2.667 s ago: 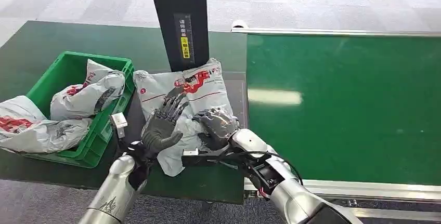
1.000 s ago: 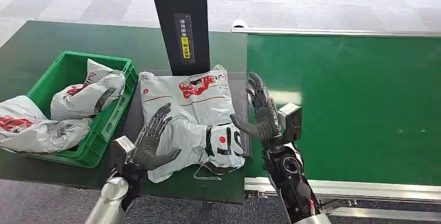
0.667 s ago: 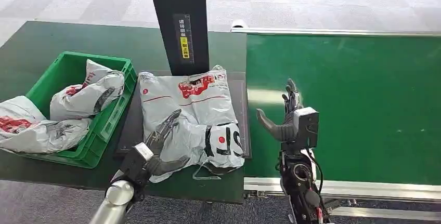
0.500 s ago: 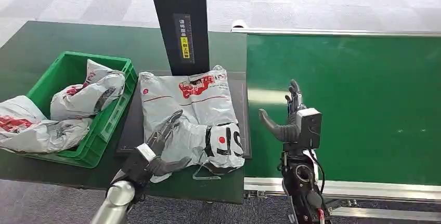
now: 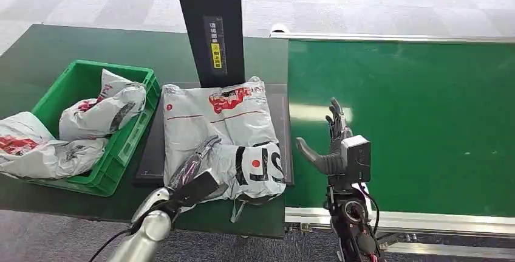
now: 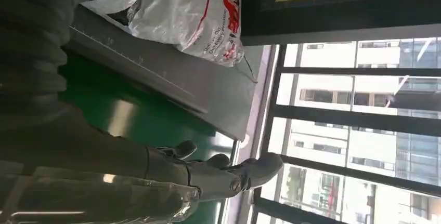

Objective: Moved the parcel from conveyor to table for the left to box.

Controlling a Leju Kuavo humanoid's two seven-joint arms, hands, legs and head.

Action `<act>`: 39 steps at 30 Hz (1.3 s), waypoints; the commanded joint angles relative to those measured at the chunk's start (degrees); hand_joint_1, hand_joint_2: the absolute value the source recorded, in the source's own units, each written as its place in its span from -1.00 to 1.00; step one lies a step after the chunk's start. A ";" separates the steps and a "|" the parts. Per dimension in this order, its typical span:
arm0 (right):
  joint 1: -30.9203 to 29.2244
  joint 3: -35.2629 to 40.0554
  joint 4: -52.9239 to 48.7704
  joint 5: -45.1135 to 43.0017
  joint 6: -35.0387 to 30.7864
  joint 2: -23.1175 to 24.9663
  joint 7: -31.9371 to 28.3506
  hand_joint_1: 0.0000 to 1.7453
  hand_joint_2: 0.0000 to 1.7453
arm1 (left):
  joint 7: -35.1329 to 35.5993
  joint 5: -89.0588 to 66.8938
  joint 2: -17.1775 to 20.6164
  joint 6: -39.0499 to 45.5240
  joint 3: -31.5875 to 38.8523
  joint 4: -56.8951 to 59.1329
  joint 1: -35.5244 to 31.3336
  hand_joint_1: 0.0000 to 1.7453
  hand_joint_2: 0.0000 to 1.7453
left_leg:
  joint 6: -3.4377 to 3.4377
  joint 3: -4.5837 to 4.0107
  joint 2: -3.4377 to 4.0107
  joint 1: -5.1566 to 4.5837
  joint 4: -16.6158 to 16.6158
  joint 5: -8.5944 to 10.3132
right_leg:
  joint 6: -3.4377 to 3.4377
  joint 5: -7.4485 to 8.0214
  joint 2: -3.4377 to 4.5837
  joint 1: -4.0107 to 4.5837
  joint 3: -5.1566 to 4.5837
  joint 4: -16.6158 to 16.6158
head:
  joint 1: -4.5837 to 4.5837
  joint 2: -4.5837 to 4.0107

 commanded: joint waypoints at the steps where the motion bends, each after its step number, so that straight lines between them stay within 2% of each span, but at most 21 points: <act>1: -0.60 -1.84 1.16 0.21 0.72 0.70 -0.04 -1.00 1.00 | 1.52 -1.33 0.99 0.19 -1.59 5.84 -2.25 -1.00 1.00 | -0.05 0.09 0.02 0.00 -0.08 0.01 | -0.11 0.00 -0.07 0.01 0.09 -0.06 | 0.02 0.00; 4: -0.17 -2.71 0.78 0.77 1.79 1.32 0.24 -1.00 1.00 | 5.19 -6.74 0.35 2.59 -0.53 8.30 -2.78 -1.00 1.00 | -0.06 0.12 -0.01 -0.02 -0.11 0.03 | -0.11 0.00 -0.10 0.00 0.12 -0.08 | 0.02 0.00; 8: 0.59 -3.34 -0.10 0.90 2.06 1.38 0.36 -1.00 1.00 | 5.13 -8.21 -0.30 3.15 0.83 8.99 -3.00 -1.00 1.00 | -0.11 0.21 0.01 -0.03 -0.25 0.07 | -0.19 0.03 -0.13 0.00 0.20 -0.18 | 0.00 0.00; 9: 0.79 -3.46 -0.28 0.89 2.09 1.31 0.36 -1.00 1.00 | 4.90 -8.19 -0.33 3.22 0.97 8.71 -2.99 -0.94 1.00 | -0.08 0.14 -0.01 -0.02 -0.13 0.03 | -0.13 -0.01 -0.11 0.00 0.13 -0.08 | 0.02 0.00; 10: 1.09 -3.67 -0.64 0.89 2.16 1.28 0.38 -1.00 1.00 | 4.12 -8.72 -0.35 4.43 1.02 7.92 -2.75 0.52 1.00 | -0.11 0.20 -0.01 -0.03 -0.21 0.06 | -0.19 0.01 -0.14 0.00 0.18 -0.14 | 0.00 0.00; 11: 1.27 -3.80 -0.93 0.89 2.27 1.31 0.42 -1.00 1.00 | 4.05 -9.46 -0.29 5.44 0.89 7.76 -2.77 0.86 1.00 | -0.07 0.10 -0.02 0.00 -0.10 0.03 | -0.12 0.00 -0.10 0.01 0.11 -0.07 | 0.02 0.00; 13: 1.98 -4.26 -2.02 0.83 2.55 1.45 0.55 -1.00 1.00 | 2.29 -10.48 -1.03 11.96 1.72 6.17 -2.15 0.80 1.00 | -0.07 0.10 -0.01 -0.01 -0.09 0.03 | -0.12 0.00 -0.09 0.01 0.10 -0.07 | 0.02 0.00; 15: 2.16 -4.25 -2.51 0.79 2.72 1.47 0.59 -1.00 1.00 | -0.01 -9.86 -1.13 15.94 1.96 4.06 -1.47 0.98 1.00 | -0.09 0.17 0.01 -0.03 -0.20 0.06 | -0.18 0.02 -0.13 0.00 0.16 -0.14 | 0.02 0.00; 16: 2.08 -4.26 -2.49 0.44 3.08 1.46 0.57 -1.00 1.00 | -1.39 -9.41 -0.93 17.72 1.80 2.77 -1.05 1.00 1.00 | -0.07 0.12 0.03 -0.01 -0.13 0.03 | -0.15 0.01 -0.08 0.01 0.11 -0.10 | 0.02 0.00; 18: 1.78 -4.19 -2.12 0.31 3.26 1.33 0.52 -1.00 1.00 | -3.60 -4.97 -1.16 17.34 2.88 0.78 -0.33 1.00 1.00 | -0.06 0.06 0.07 0.01 -0.07 0.00 | -0.12 0.01 -0.02 0.02 0.05 -0.05 | 0.00 0.00; 21: 1.46 -4.23 -1.45 -0.35 3.47 1.21 0.18 -1.00 1.00 | -8.19 -1.67 -1.16 21.44 3.45 -1.45 0.43 1.00 1.00 | -0.08 0.15 0.08 -0.01 -0.14 0.01 | -0.16 0.00 -0.05 0.01 0.12 -0.10 | 0.02 0.00; 23: 1.45 -4.22 -1.15 -0.96 3.51 1.20 -0.12 -1.00 1.00 | -14.03 3.48 -2.09 25.56 4.35 -2.64 0.84 1.00 1.00 | -0.08 0.14 0.05 -0.02 -0.16 0.03 | -0.17 0.01 -0.08 0.00 0.13 -0.11 | 0.00 0.00; 28: 0.82 -3.63 0.49 -2.03 3.08 1.03 -0.91 -1.00 1.00 | -22.34 12.58 -2.48 30.42 2.80 -4.34 0.57 1.00 1.00 | -0.08 0.12 0.05 -0.01 -0.15 0.03 | -0.16 0.01 -0.08 0.01 0.13 -0.11 | 0.02 0.00; 30: 0.07 -3.36 1.63 -2.45 2.87 1.06 -1.22 -1.00 1.00 | -22.34 21.26 -0.33 33.64 -1.81 -9.72 1.37 1.00 1.00 | -0.09 0.13 0.05 -0.01 -0.17 0.04 | -0.17 0.03 -0.09 0.01 0.14 -0.13 | 0.00 0.00; 39: 0.07 -3.36 1.63 -2.45 2.87 1.06 -1.22 -1.00 1.00 | -22.34 21.26 -0.33 33.64 -1.81 -9.72 1.37 1.00 1.00 | -0.07 0.12 0.09 -0.01 -0.14 0.02 | -0.14 0.03 -0.03 0.01 0.11 -0.11 | 0.00 0.00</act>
